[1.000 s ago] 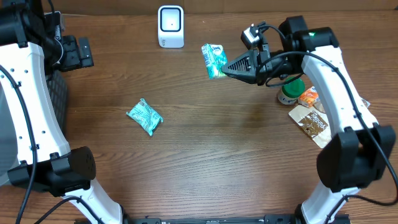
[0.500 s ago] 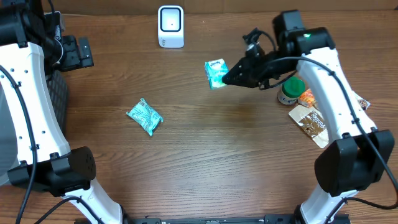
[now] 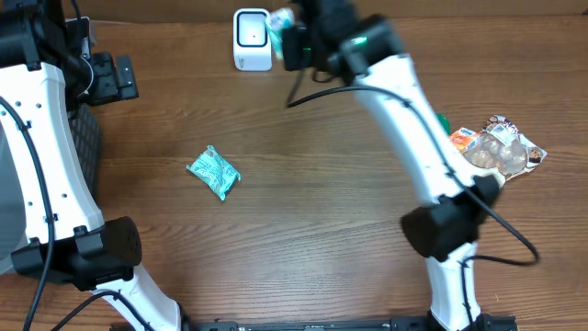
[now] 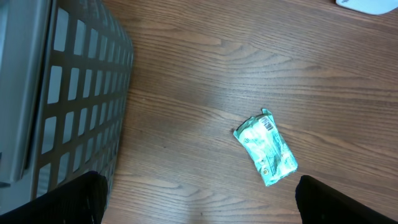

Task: Scan the item barcode
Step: 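Hold the teal tissue pack in front of the barcode scanner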

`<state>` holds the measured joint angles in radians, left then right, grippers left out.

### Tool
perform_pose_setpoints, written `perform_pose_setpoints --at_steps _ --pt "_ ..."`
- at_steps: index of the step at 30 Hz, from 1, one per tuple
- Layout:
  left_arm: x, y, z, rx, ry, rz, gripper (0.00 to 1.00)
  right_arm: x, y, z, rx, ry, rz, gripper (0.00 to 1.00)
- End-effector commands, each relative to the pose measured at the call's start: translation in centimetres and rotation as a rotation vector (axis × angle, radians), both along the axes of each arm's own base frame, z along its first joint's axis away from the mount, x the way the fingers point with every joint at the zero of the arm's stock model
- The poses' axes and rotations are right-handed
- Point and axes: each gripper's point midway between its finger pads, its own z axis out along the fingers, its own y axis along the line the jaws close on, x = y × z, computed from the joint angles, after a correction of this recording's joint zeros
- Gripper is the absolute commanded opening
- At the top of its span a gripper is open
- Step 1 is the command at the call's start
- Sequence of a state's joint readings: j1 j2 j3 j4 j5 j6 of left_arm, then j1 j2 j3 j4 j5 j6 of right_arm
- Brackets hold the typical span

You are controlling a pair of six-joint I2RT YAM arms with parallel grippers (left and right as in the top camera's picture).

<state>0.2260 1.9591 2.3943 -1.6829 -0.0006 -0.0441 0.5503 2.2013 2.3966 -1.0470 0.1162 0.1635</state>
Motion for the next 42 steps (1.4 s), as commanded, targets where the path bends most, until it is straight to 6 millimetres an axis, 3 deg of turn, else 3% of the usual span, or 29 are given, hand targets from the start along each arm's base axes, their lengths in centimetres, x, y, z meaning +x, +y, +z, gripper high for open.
perform_pose_setpoints --at_steps 1,5,12,17,22,31,36,38,42 --pt "0.0 -0.2 0.2 0.007 -0.004 -0.022 1.00 3.2 -0.2 -0.8 -0.344 -0.230 -0.066 0.04" --pt "0.0 -0.2 0.2 0.007 -0.004 -0.022 0.99 6.2 1.5 -2.1 -0.525 -0.381 -0.035 0.04" --pt "0.0 -0.2 0.2 0.007 -0.004 -0.022 0.99 10.3 4.2 -7.3 -0.714 -0.511 0.101 0.04" --pt "0.0 -0.2 0.2 0.007 -0.004 -0.022 0.99 11.3 4.8 -11.8 -0.895 -0.513 0.239 0.04" --pt "0.0 -0.2 0.2 0.007 -0.004 -0.022 1.00 11.3 4.8 -13.2 -0.910 -0.497 0.254 0.04" --pt "0.0 -0.2 0.2 0.007 -0.004 -0.022 0.99 11.9 3.8 -11.5 -0.930 -0.535 0.147 0.04" --pt "0.0 -0.2 0.2 0.007 -0.004 -0.022 1.00 11.5 4.5 -10.9 -0.911 -0.550 0.129 0.04" --pt "0.0 -0.2 0.2 0.007 -0.004 -0.022 1.00 11.3 4.7 -9.8 -0.844 -0.562 0.081 0.04" --pt "0.0 -0.2 0.2 0.007 -0.004 -0.022 1.00 10.5 4.4 -5.8 -0.671 -0.578 -0.024 0.04"
